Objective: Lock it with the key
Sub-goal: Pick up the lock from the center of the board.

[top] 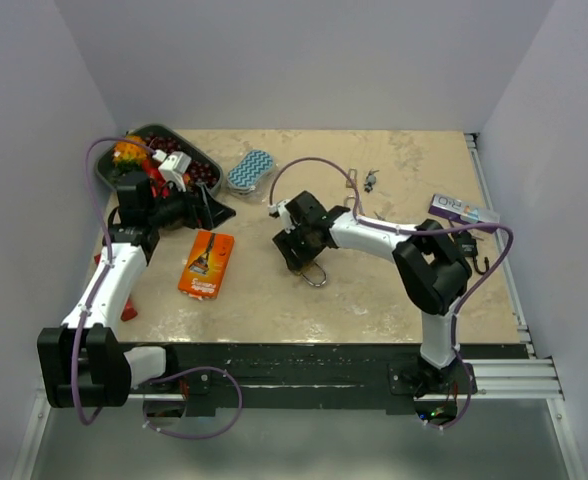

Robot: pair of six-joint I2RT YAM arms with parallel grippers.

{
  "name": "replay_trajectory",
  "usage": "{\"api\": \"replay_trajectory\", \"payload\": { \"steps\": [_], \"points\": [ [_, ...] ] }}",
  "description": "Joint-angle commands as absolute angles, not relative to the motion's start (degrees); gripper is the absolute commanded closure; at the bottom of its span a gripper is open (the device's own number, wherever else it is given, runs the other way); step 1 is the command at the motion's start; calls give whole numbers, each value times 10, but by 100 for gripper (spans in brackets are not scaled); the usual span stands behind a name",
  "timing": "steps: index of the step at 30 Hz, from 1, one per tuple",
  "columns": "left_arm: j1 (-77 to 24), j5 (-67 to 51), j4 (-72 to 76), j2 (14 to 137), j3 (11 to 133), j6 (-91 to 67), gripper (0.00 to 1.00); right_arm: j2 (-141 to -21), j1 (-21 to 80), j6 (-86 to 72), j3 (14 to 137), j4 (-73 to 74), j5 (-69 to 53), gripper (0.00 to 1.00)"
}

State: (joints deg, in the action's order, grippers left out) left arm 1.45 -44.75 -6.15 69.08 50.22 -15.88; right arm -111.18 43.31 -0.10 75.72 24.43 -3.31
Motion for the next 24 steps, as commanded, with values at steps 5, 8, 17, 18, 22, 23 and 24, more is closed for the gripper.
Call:
{"api": "replay_trajectory", "payload": {
  "steps": [5,8,17,18,22,23,24],
  "points": [
    [4,-454,31,660,441,-209,9,-1035,362,-136,849,208,-55,100],
    [-48,-439,64,658,425,-231,9,-1007,347,-188,865,180,-63,100],
    [-156,-405,228,715,407,-362,9,-978,343,-323,901,117,-67,100],
    [-167,-403,239,723,408,-368,9,-976,342,-332,905,116,-68,100],
    [-199,-372,266,759,424,-393,9,-974,343,-360,906,105,-76,100],
    [-203,-368,279,763,425,-398,9,-973,342,-365,906,104,-78,100],
    [-211,-364,282,766,425,-402,9,-972,342,-373,904,103,-82,100]
  ]
}}
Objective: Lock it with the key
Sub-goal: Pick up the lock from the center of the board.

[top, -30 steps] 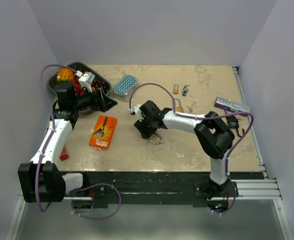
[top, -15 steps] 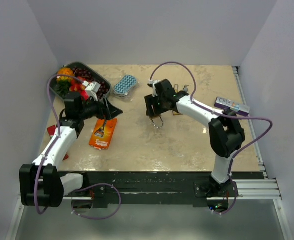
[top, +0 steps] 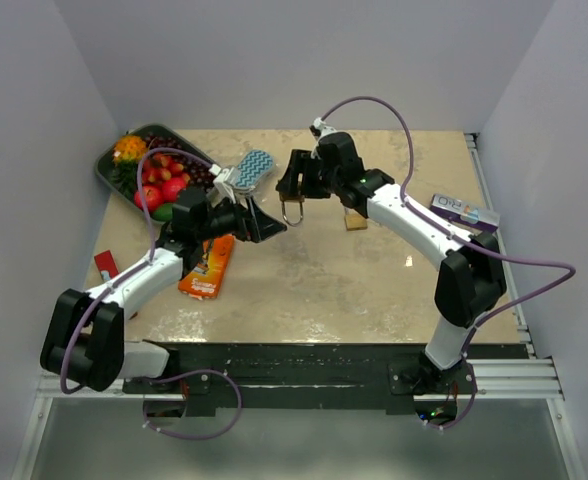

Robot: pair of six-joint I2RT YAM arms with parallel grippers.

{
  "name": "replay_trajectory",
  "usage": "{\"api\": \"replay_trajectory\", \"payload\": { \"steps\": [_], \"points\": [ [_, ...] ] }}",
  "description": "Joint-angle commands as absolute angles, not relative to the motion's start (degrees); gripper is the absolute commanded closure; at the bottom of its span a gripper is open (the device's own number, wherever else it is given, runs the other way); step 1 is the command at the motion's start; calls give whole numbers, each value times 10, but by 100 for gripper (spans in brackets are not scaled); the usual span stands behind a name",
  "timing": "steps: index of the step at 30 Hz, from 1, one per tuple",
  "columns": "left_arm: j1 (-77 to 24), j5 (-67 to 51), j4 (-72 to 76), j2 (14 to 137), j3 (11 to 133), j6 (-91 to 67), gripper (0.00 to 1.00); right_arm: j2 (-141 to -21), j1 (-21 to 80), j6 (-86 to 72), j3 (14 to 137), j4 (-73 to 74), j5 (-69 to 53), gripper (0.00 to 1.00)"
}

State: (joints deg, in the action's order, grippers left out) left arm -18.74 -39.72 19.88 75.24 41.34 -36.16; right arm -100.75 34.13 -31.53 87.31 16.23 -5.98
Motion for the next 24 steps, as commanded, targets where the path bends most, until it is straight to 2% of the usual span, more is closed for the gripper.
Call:
{"api": "replay_trajectory", "payload": {
  "steps": [1,10,16,21,24],
  "points": [
    [-214,-356,282,773,426,-407,9,-969,343,-377,901,98,-86,100],
    [-226,-309,294,807,439,-435,22,-951,343,-410,879,75,-109,100],
    [-226,-296,295,816,452,-439,50,-946,344,-420,862,54,-139,100],
    [-226,-296,298,820,460,-439,61,-942,344,-429,849,48,-149,100],
    [-226,-304,301,824,461,-439,84,-944,344,-432,848,48,-155,100]
  ]
}}
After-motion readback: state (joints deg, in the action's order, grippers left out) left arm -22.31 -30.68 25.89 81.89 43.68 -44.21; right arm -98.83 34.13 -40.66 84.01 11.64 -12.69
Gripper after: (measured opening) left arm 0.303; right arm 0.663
